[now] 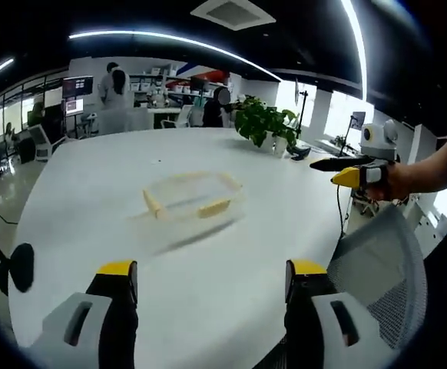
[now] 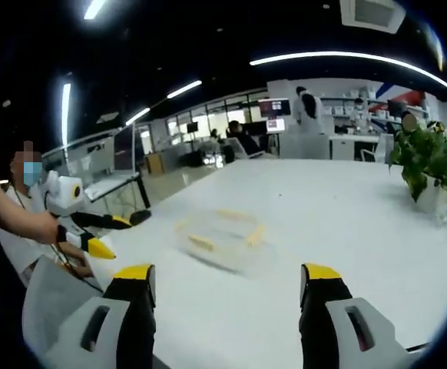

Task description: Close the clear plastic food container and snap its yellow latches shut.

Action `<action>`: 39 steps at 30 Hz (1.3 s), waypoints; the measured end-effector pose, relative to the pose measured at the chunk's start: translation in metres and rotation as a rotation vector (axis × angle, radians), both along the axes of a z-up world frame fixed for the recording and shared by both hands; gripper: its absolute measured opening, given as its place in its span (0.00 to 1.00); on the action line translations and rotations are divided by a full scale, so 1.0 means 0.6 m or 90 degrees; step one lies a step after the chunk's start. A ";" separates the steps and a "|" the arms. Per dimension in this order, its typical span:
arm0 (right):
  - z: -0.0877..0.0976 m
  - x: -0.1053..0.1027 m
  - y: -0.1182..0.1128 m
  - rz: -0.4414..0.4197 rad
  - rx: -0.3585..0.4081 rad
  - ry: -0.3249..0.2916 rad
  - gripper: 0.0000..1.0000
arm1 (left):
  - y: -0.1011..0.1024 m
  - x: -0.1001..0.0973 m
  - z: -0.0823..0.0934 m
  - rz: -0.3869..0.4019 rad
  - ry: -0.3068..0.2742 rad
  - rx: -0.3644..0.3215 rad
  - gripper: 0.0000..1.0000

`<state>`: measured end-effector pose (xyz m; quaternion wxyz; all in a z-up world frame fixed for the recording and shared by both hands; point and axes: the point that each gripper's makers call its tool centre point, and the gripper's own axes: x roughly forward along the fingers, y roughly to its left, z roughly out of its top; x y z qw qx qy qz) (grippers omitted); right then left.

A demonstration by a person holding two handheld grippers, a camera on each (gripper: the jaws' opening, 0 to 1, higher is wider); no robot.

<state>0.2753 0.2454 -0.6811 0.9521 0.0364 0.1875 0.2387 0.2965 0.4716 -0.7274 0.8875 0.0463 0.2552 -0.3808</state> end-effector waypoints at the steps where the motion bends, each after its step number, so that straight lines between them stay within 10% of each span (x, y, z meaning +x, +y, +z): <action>1: 0.001 -0.003 0.001 0.000 0.001 0.000 0.77 | 0.000 -0.003 0.001 -0.001 -0.002 0.000 0.78; 39: 0.034 -0.079 0.029 0.006 0.040 -0.047 0.78 | -0.001 -0.086 0.021 0.051 -0.046 -0.042 0.74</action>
